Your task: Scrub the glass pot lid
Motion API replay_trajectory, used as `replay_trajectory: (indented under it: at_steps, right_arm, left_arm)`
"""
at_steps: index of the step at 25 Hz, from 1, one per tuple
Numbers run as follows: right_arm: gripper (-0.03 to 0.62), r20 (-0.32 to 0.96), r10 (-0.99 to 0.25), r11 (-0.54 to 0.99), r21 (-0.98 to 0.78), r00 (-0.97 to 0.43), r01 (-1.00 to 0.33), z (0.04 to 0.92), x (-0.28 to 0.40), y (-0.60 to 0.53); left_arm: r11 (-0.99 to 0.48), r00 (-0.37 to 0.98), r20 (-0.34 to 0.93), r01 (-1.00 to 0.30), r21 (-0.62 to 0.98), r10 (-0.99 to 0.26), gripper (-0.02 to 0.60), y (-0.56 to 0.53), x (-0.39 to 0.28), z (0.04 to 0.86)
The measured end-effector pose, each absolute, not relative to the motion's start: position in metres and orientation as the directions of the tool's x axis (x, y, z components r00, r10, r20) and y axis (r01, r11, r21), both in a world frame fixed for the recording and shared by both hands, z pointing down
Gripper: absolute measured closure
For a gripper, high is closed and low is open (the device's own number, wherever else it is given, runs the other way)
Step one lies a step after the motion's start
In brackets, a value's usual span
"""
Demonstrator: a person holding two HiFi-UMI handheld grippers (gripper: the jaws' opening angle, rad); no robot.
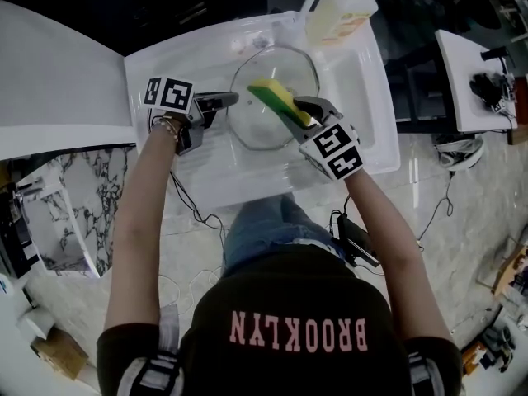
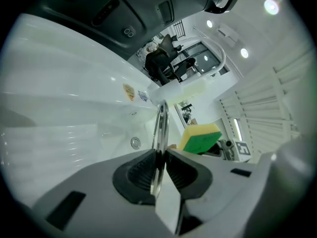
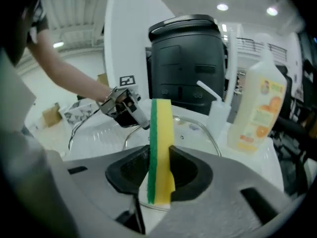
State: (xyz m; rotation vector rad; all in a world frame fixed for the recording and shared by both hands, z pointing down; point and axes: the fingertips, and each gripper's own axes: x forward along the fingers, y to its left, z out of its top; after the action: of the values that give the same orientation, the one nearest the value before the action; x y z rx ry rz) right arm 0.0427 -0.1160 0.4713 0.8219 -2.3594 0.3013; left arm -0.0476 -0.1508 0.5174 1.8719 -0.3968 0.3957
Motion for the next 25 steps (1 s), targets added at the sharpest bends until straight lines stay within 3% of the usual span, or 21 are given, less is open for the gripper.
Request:
replay_trajectory:
  at_steps: [6, 17, 20, 25]
  right_arm:
    - [0.491, 0.687, -0.410, 0.886, 0.142, -0.600, -0.442, 0.468, -0.002, -0.097]
    - [0.491, 0.735, -0.433, 0.888, 0.447, -0.521, -0.107, 0.496, -0.024, -0.082]
    - [0.491, 0.721, -0.492, 0.853, 0.510, -0.488, -0.108, 0.505, -0.033, -0.092]
    - [0.496, 0.745, -0.441, 0.887, 0.447, -0.500, -0.116, 0.513, -0.038, -0.094]
  left_arm:
    - [-0.296, 0.890, 0.449, -0.452, 0.842, -0.083, 0.522, -0.153, -0.055, 0.522]
    - [-0.284, 0.902, 0.428, -0.426, 0.859, -0.057, 0.521, -0.157, -0.063, 0.529]
    - [-0.287, 0.905, 0.423, -0.420, 0.861, -0.054, 0.522, -0.157, -0.063, 0.529]
    - [-0.265, 0.894, 0.442, -0.445, 0.856, -0.074, 0.520, -0.159, -0.066, 0.532]
